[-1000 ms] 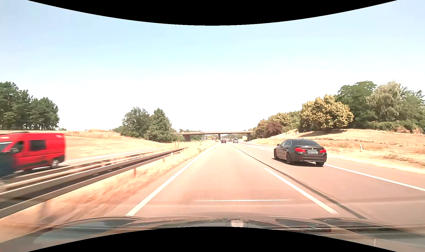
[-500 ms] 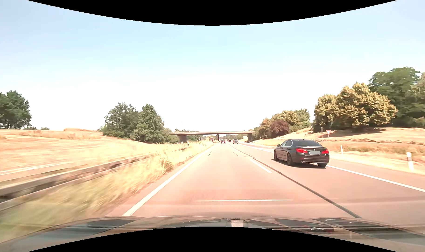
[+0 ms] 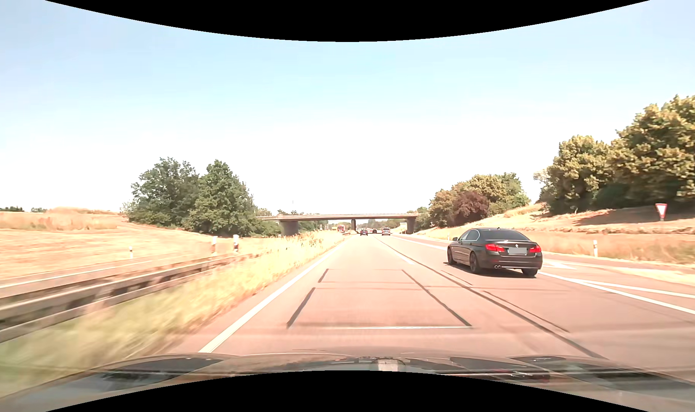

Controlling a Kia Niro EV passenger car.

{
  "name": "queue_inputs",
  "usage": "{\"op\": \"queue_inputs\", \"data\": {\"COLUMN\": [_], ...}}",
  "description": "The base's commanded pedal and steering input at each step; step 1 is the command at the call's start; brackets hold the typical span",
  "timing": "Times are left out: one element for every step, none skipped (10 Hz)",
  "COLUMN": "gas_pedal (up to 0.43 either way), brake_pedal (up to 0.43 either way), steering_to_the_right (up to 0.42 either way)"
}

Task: Follow the waypoints while adhering to traffic rules and regulations

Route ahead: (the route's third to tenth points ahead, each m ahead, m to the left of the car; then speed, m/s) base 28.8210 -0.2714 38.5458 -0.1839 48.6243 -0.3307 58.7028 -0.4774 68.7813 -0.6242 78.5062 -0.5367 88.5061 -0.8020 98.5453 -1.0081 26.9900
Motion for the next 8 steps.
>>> {"op": "queue_inputs", "data": {"gas_pedal": [0.209, 0.209, 0.209, 0.209, 0.209, 0.209, 0.209, 0.209], "brake_pedal": [0.000, 0.000, 0.000, 0.000, 0.000, 0.000, 0.000, 0.000], "steering_to_the_right": [0.003, 0.003, 0.003, 0.003, 0.002, 0.002, 0.001, 0.001]}}
